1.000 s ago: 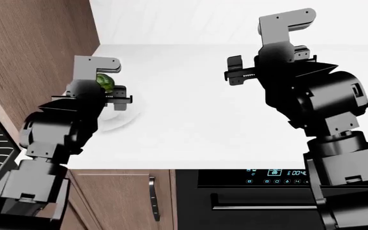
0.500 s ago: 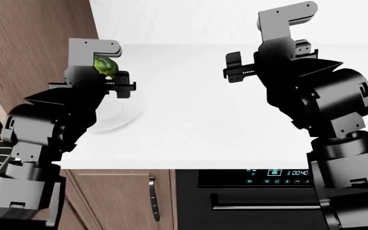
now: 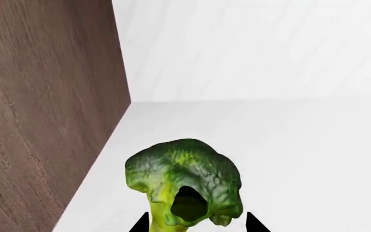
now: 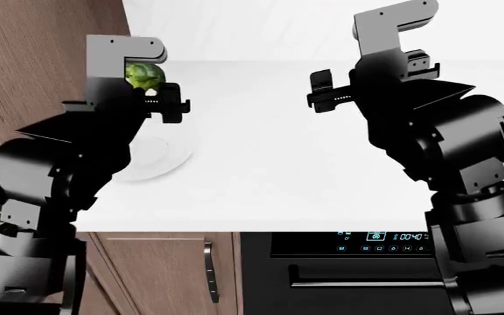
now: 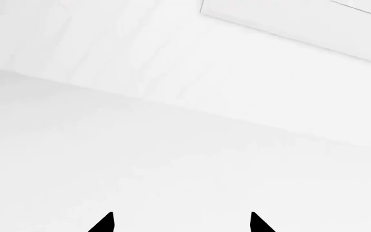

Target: Place the broccoli on the rack of the oven.

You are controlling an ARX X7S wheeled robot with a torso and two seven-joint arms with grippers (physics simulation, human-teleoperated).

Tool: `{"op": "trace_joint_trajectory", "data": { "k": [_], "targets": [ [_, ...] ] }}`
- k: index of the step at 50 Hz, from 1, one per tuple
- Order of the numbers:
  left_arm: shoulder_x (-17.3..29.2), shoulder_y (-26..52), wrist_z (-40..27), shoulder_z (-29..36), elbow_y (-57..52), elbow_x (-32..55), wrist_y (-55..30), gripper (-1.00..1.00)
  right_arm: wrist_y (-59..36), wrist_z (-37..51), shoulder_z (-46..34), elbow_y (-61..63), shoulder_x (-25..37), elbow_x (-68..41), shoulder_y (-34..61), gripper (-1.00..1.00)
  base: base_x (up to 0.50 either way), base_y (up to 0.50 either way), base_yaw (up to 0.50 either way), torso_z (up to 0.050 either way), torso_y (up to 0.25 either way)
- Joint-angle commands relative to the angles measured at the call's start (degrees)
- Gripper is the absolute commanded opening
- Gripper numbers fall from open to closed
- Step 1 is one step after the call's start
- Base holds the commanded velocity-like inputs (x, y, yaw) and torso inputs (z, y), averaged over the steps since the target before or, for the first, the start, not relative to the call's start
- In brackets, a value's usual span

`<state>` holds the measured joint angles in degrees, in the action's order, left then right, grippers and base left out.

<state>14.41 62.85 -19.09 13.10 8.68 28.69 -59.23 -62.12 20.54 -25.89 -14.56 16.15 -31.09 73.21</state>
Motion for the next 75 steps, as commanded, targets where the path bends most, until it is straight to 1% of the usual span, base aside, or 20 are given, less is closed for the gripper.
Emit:
{"op": "trace_joint_trajectory", "data": {
  "k": [1, 16, 26, 75],
  "targets": [
    [0.1, -0.6, -2.6, -2.7, -6.5, 2.7, -3.2, -1.0, -0.4, 0.4, 0.0, 1.5, 0.6, -0.3, -0.5, 1.0, 0.0, 0.0, 0.0, 0.0, 0.0],
    [0.1, -2.0, -4.6, -4.3, -12.5, 4.9, -5.8, -1.0, -2.3, 1.7, 0.5, 5.9, 1.4, -1.5, -1.9, 1.0, 0.0, 0.0, 0.0, 0.0, 0.0],
    [0.4, -2.2, -5.4, -5.6, -14.1, 5.9, -6.7, -1.0, -3.0, 1.8, 0.3, 5.8, 1.3, -1.8, -1.6, 1.0, -0.06, 0.0, 0.0, 0.0, 0.001],
    [0.5, -1.9, -6.5, -5.4, -13.6, 7.1, -6.0, -1.0, -3.3, 2.9, 1.1, 7.3, 2.5, -3.0, -2.3, 1.0, -0.49, 0.0, 0.0, 0.0, 0.0]
  ]
}}
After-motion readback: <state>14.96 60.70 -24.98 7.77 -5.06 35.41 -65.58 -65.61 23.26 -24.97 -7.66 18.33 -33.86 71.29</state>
